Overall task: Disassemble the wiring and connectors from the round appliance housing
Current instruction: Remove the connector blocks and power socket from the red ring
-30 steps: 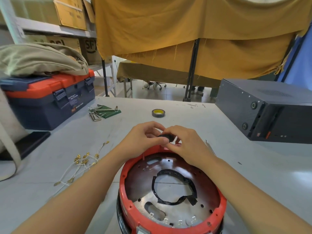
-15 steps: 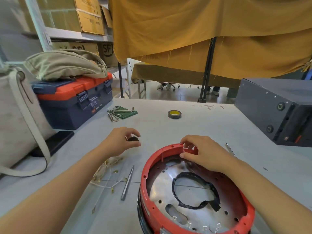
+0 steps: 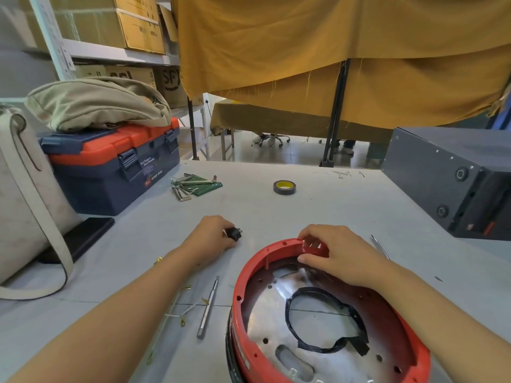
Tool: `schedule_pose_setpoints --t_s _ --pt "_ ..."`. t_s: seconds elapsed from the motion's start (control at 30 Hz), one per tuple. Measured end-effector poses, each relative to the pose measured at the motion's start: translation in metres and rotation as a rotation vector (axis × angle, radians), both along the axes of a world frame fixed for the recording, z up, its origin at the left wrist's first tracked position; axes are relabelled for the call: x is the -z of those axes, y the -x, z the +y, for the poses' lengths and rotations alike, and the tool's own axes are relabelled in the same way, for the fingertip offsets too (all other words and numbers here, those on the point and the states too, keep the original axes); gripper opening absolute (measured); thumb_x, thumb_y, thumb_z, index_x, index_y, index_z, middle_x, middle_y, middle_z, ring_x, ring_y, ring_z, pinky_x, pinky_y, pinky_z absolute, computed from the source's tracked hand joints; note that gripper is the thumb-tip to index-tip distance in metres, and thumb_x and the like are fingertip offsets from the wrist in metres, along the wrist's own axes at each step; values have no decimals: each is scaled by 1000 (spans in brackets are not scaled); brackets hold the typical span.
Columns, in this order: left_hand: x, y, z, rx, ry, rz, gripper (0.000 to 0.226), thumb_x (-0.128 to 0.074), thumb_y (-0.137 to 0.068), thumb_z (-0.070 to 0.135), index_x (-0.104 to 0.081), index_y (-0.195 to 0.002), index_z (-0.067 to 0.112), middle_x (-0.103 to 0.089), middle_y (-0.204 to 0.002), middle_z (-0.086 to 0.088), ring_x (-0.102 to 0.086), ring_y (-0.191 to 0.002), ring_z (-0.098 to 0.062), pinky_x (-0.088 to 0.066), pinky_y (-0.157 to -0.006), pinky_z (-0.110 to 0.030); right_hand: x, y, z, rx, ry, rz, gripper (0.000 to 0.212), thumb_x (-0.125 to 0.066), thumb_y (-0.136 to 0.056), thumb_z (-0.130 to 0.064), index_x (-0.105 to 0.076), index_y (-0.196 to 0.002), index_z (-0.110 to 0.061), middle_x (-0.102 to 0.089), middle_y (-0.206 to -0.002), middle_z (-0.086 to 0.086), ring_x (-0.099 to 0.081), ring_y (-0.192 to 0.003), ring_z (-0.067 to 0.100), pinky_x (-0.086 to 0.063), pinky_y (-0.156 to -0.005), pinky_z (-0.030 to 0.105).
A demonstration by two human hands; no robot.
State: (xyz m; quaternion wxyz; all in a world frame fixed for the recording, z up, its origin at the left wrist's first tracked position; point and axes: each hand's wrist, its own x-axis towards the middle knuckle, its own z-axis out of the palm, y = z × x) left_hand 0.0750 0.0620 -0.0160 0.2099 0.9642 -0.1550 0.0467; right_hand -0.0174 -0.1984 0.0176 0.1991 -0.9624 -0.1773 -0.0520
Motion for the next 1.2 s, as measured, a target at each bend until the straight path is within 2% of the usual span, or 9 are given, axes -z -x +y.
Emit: schedule_pose_setpoints --t_s 0.13,0.27,0.5,0.63,0.8,0.9,1.07,1.13,1.2 --pt "7 -1 -5 -21 -5 -44 28 -65 -86 21 -67 -112 12 -64 -98 -7 -57 -93 -25 -44 -79 -31 0 0 0 2 2 6 33 -63 -86 -46 -57 -115 -31 -61 -106 -14 -55 -98 6 -48 -88 33" --pt "10 -2 -7 -18 113 -60 26 -65 -85 16 -66 -111 16 -59 -83 -2 -53 -78 -20 -43 -72 -30 0 -1 0 -3 20 7 30 -62 -89 -38 -56 -117 -32 -61 -109 -14 -55 -98 6 -48 -91 32" --pt "12 -8 -13 -36 114 -82 27 -63 -86 15 -66 -113 18 -62 -94 -9 -54 -89 -24 -43 -79 -32 1 -2 0 30 61 -27 23 -51 -96 -22 -58 -117 -28 -63 -110 -9 -56 -100 11 -47 -90 33" --pt "12 -7 -13 -74 139 -58 30 -64 -86 16 -64 -115 20 -62 -96 -8 -56 -92 -26 -45 -81 -33 2 -2 0 45 79 -39 21 -49 -97 -21 -59 -115 -27 -62 -110 -8 -54 -99 12 -46 -89 31" --pt "6 3 -8 -102 108 0 42 -61 -89 18 -55 -130 24 -58 -116 -7 -55 -98 -24 -45 -88 -33 0 1 0 46 80 -50 21 -51 -96 -24 -59 -115 -27 -63 -108 -7 -53 -96 11 -46 -86 30" --pt "-8 21 -9 -48 136 4 40 -62 -89 18 -55 -128 20 -57 -119 -6 -56 -92 -19 -44 -85 -27 -2 3 3 49 95 -76 22 -51 -96 -26 -60 -115 -25 -62 -108 -6 -54 -98 13 -46 -86 30" --pt "-49 76 -28 175 224 -85 23 -65 -87 27 -66 -108 18 -62 -108 3 -58 -91 -7 -40 -77 -9 -19 14 4 44 39 -144 25 -56 -94 -25 -62 -118 -20 -60 -112 -1 -54 -104 15 -46 -90 35" --pt "-63 102 -31 280 179 -101 22 -64 -86 32 -67 -106 22 -61 -109 7 -56 -96 -4 -37 -74 -2 -28 21 1 39 14 -152 25 -59 -93 -25 -63 -116 -19 -61 -113 1 -55 -103 14 -46 -91 34" --pt "-68 123 -29 366 40 -81 28 -62 -86 41 -66 -110 26 -58 -118 12 -50 -106 -3 -31 -76 2 -33 31 -3 17 -13 -102 23 -61 -91 -26 -65 -113 -19 -63 -111 0 -57 -101 13 -46 -90 29"
